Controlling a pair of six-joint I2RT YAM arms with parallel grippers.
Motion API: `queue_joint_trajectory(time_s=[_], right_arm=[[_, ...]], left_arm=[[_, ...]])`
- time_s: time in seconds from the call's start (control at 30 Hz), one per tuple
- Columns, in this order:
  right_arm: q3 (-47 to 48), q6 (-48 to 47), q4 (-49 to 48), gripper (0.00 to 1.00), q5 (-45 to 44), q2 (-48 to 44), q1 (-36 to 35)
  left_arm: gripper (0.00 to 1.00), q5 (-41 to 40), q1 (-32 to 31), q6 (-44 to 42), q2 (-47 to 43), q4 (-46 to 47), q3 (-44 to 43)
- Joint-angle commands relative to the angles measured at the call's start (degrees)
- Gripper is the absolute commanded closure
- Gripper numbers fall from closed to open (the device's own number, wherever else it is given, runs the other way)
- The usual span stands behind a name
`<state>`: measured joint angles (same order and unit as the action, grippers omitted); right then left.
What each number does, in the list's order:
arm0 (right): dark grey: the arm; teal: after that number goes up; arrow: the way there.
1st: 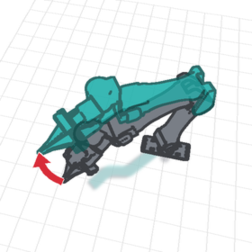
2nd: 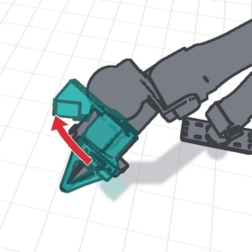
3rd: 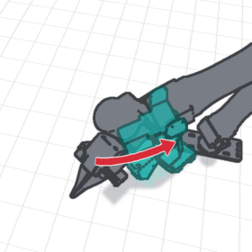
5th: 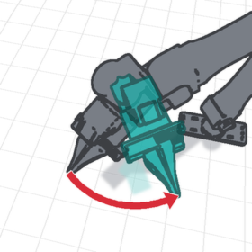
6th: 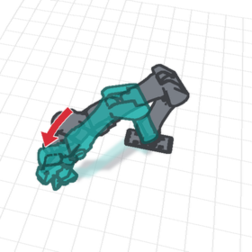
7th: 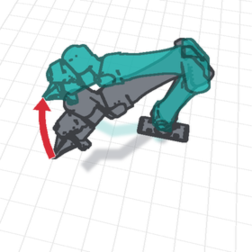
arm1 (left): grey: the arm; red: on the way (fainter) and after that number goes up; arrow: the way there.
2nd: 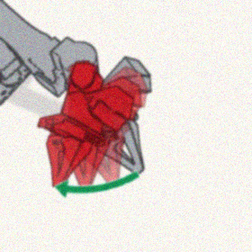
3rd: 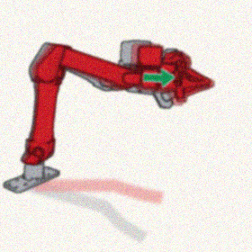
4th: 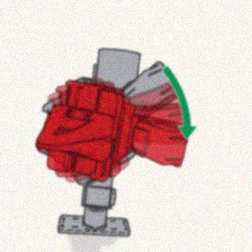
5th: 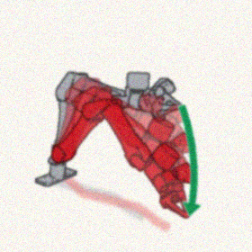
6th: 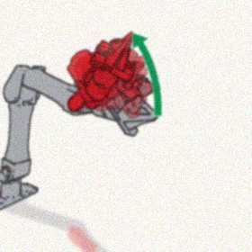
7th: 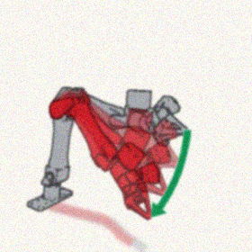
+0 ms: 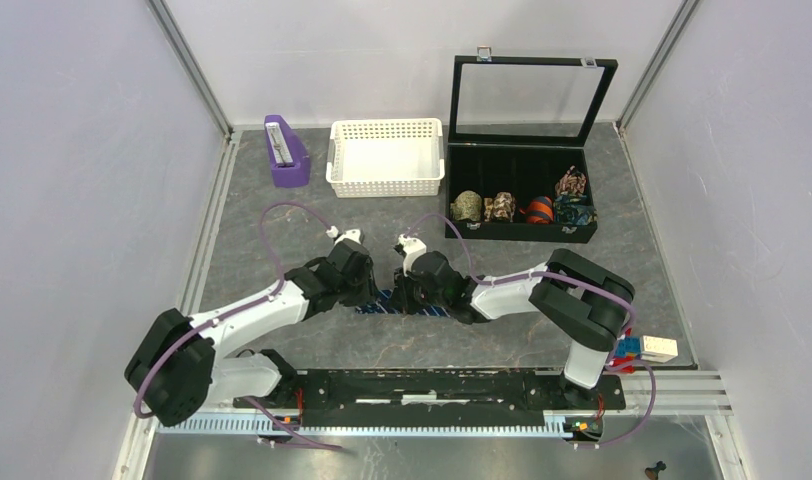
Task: Roll the ties
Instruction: Roll the tie at the center of the board.
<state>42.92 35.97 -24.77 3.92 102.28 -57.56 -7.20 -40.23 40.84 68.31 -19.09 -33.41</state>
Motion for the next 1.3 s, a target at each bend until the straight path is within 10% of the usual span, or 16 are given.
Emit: queue_joint_trajectory(time_s=[0.0, 1.27], right_arm=[[-0.9, -0.7, -3.5, 0.86, 0.1, -1.4, 0.5], [-2.4, 13.2, -17.6, 0.69, 11.1, 1.2, 1.7]], left_arm=[[0.58, 0.4, -0.2, -0.1, 1.0, 3.2, -0.3], [0.27, -2.3, -0.2, 5.4, -19.1, 5.9, 9.5]])
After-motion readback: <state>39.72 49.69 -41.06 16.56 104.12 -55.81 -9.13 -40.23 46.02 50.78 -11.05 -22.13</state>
